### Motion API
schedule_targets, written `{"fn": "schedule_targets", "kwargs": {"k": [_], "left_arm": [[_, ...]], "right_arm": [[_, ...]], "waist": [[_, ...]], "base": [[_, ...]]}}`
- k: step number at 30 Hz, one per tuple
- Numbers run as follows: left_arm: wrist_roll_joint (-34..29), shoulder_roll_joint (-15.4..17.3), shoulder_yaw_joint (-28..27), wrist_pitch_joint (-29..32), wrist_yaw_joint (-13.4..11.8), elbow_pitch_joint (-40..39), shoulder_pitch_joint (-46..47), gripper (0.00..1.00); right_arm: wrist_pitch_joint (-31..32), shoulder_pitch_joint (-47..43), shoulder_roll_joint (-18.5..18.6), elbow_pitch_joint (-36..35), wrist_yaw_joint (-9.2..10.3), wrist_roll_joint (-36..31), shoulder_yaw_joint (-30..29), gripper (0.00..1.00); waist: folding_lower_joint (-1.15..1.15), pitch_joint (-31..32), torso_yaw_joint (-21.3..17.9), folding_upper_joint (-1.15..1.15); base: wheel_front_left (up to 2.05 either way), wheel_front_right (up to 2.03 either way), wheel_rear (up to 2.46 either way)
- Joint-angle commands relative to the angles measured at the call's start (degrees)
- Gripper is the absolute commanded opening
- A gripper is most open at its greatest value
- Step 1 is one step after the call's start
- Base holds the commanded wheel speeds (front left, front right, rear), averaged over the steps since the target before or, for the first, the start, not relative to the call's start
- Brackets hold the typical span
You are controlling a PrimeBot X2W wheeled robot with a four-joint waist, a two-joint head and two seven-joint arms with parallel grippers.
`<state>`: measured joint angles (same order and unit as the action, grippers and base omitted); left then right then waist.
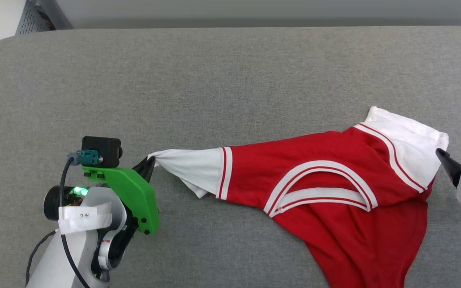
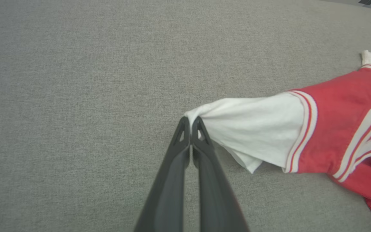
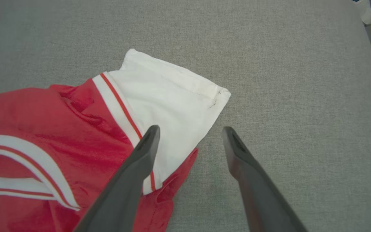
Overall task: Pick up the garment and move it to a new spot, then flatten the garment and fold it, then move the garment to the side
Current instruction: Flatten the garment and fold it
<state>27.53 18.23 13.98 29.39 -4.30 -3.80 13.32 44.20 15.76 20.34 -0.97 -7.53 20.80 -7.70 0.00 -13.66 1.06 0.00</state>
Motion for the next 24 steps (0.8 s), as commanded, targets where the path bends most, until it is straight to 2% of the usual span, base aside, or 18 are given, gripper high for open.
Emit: {"fn": "schedule_targets", "kwargs": {"k": [1, 8, 18, 24], "left_arm": [[0.3, 0.3, -0.1, 0.2, -0.3, -1.0, -0.7, 0.0], [0.6, -0.3, 0.9, 0.9, -0.7, -3.2, -1.1, 0.0], [0.7, -0.9, 2.0, 0.2, -0.1, -4.2, 0.5, 0.0], [0.8, -1.3, 2.6, -0.2, 0.2, -4.7, 1.3, 0.0]], "right_arm": [[2.6, 2.3, 0.4, 0.9, 0.04, -0.5, -0.4, 1.0], [15.0, 9.9, 2.7, 7.2, 0.04, -3.0, -2.8, 1.0], [14.9, 16.9, 4.7, 15.0, 0.04, -6.9, -3.7, 1.0], [15.2, 17.4, 4.5, 19.4, 0.04, -8.3, -3.2, 1.0]], "waist": [[0.0, -1.4, 1.3, 0.0], [0.0, -4.4, 3.9, 0.0], [0.0, -8.1, 6.4, 0.0], [0.0, -9.0, 7.5, 0.0]], "base": [[0.0, 0.0, 0.0], [0.0, 0.0, 0.0], [0.0, 0.0, 0.0], [0.0, 0.0, 0.0]]}}
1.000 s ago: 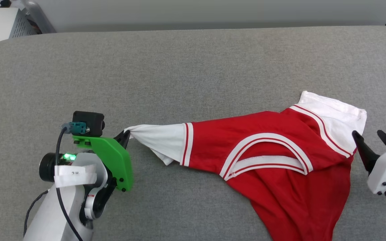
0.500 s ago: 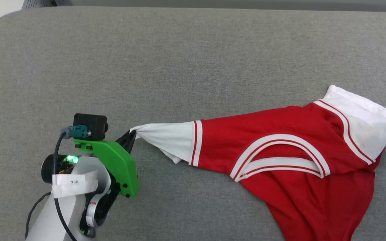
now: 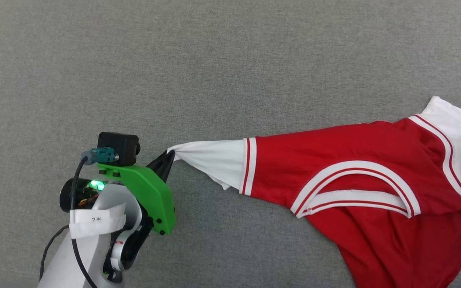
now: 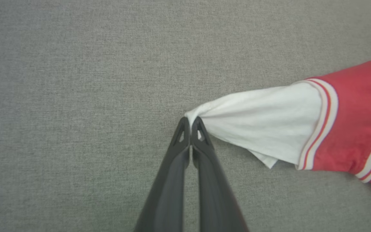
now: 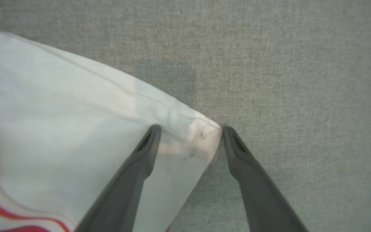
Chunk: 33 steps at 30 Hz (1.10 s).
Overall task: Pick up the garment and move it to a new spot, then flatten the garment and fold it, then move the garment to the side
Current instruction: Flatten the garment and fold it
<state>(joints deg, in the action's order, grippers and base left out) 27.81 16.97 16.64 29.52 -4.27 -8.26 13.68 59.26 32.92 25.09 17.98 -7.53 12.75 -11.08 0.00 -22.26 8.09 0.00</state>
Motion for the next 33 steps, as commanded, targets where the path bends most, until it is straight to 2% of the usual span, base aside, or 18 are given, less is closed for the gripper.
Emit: {"fn": "schedule_targets", "kwargs": {"k": [1, 7, 8, 10, 19, 33], "left_arm": [[0.5, -0.1, 0.1, -0.4, 0.1, -0.2, 0.9, 0.0], [0.6, -0.1, 0.3, -0.8, 0.1, 0.1, 0.9, 0.0], [0.6, -0.1, 0.3, -0.9, 0.1, 0.1, 0.9, 0.0], [0.6, -0.1, 0.3, -1.0, 0.0, 0.2, 0.9, 0.0], [1.0, 0.1, 0.1, -1.5, -0.1, 1.6, 0.8, 0.0], [2.2, 2.0, -2.3, -3.1, -0.8, 2.8, -1.9, 0.0]], "right_arm": [[0.3, 0.0, -0.4, 0.9, 0.04, -0.2, 0.3, 1.0], [2.3, -2.0, -1.2, 2.8, 0.04, 1.4, 1.7, 1.0], [2.8, -2.3, -1.5, 3.1, 0.04, 1.8, 1.8, 0.85], [3.4, -3.0, -1.7, 3.1, 0.04, 2.4, 2.5, 0.0], [1.0, -4.2, -1.4, 2.0, 0.04, 4.2, 2.9, 0.0], [-8.2, -5.7, 0.4, -3.1, 0.04, 12.7, 2.2, 0.0]], "waist": [[0.0, -0.5, 0.5, 0.0], [0.0, -0.7, 0.7, 0.0], [0.0, -0.7, 0.7, 0.0], [0.0, -0.8, 0.6, 0.0], [0.0, 1.7, -0.4, 0.0], [0.0, 12.8, -3.2, 0.0]], "base": [[0.0, 0.0, 0.0], [0.0, 0.0, 0.0], [0.0, 0.0, 0.0], [0.0, 0.0, 0.0], [0.0, 0.0, 0.0], [0.0, 0.0, 0.0]]}}
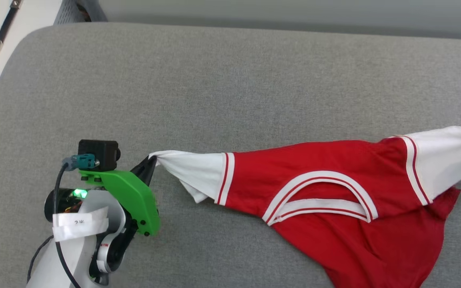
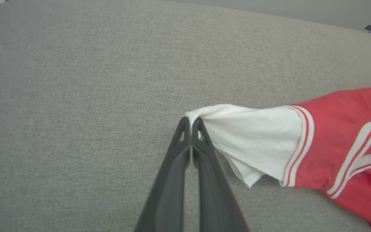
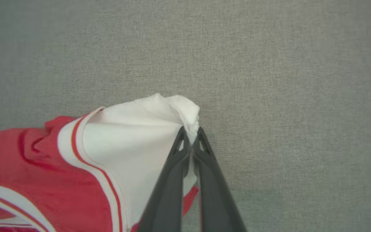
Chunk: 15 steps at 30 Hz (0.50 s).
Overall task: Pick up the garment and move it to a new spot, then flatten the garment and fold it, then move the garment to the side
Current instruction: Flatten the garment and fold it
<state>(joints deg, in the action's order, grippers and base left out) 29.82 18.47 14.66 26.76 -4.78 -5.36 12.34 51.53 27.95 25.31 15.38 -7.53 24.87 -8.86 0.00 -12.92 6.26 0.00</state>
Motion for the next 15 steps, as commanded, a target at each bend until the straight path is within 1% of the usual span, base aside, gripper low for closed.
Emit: {"fn": "schedule_targets", "kwargs": {"k": [1, 7, 9, 15], "left_arm": [[0.2, 0.7, -0.6, -0.3, -0.4, -0.3, -0.6, 0.0], [0.8, 2.4, -2.8, -0.2, -1.1, -2.8, -0.7, 0.0], [1.2, 2.6, -3.8, 0.0, -1.8, -4.0, -0.6, 0.0], [1.3, 5.0, -6.6, 0.6, -2.7, -7.7, 0.5, 0.0]], "right_arm": [[-0.6, -0.8, 0.3, -1.1, 0.04, 1.1, -0.1, 0.0], [-1.8, -0.5, 1.0, -5.4, 0.04, 4.2, 0.1, 0.0], [-2.1, -0.4, 1.2, -6.7, 0.04, 5.0, 0.2, 0.0], [-2.9, 0.6, 1.7, -10.5, 0.04, 6.8, 0.0, 0.0]], "waist": [[0.0, 4.2, -1.6, 0.0], [0.0, 8.6, -3.1, 0.0], [0.0, 9.8, -3.5, 0.0], [0.0, 12.7, -4.7, 0.0]], "base": [[0.0, 0.0, 0.0], [0.0, 0.0, 0.0], [0.0, 0.0, 0.0], [0.0, 0.0, 0.0]]}}
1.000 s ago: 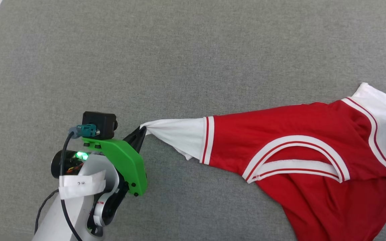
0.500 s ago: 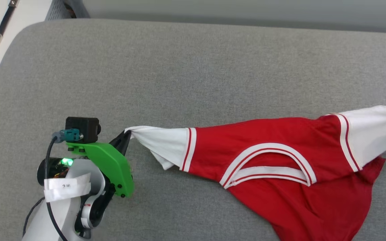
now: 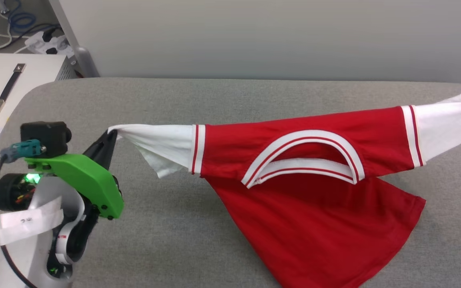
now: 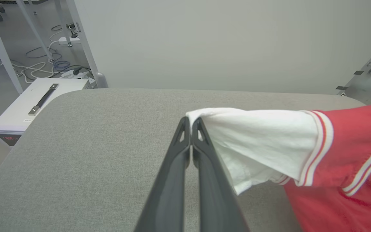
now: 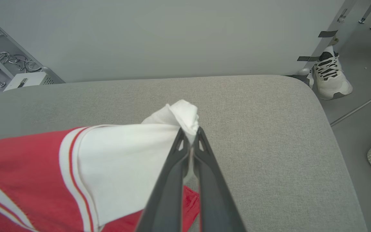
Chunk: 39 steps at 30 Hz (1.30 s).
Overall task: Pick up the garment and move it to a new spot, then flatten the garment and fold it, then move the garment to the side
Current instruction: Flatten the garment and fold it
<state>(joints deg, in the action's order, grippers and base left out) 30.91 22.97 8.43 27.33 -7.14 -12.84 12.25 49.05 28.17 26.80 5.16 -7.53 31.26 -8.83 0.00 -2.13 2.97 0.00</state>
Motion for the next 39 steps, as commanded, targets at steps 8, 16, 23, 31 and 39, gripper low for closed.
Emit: {"fn": "schedule_targets", "kwargs": {"k": [8, 16, 23, 31, 39], "left_arm": [[1.1, 2.8, -4.7, -0.5, -0.7, -5.7, 4.1, 0.0], [2.5, 4.0, -8.7, -3.1, -0.5, -7.9, 7.6, 0.0], [3.3, 5.0, -10.2, -4.5, 0.5, -8.1, 10.2, 0.0], [8.5, 5.7, -11.2, -4.2, 3.7, -2.7, 20.6, 0.0], [8.1, 9.4, -11.4, -6.3, 7.5, 6.3, 38.1, 0.0]], "right_arm": [[-2.4, 4.1, -0.1, -4.4, 0.04, 1.9, -0.8, 0.0], [-5.6, 7.2, -1.4, -5.6, 0.04, 2.6, -1.5, 0.0], [-8.2, 9.9, -2.1, -4.7, 0.04, 2.8, -2.0, 0.0], [-10.9, 19.1, -2.8, -1.8, 0.04, 2.7, -2.3, 0.0], [-18.6, 34.6, -4.7, 5.1, 0.04, -1.3, -0.5, 0.0]], "waist": [[0.0, 3.3, -2.7, 0.0], [0.0, 3.1, -3.5, 0.0], [0.0, 1.1, -3.8, 0.0], [0.0, -6.2, -4.0, 0.0], [0.0, -17.7, -5.1, 0.0]], "base": [[0.0, 0.0, 0.0], [0.0, 0.0, 0.0], [0.0, 0.0, 0.0], [0.0, 0.0, 0.0], [0.0, 0.0, 0.0]]}}
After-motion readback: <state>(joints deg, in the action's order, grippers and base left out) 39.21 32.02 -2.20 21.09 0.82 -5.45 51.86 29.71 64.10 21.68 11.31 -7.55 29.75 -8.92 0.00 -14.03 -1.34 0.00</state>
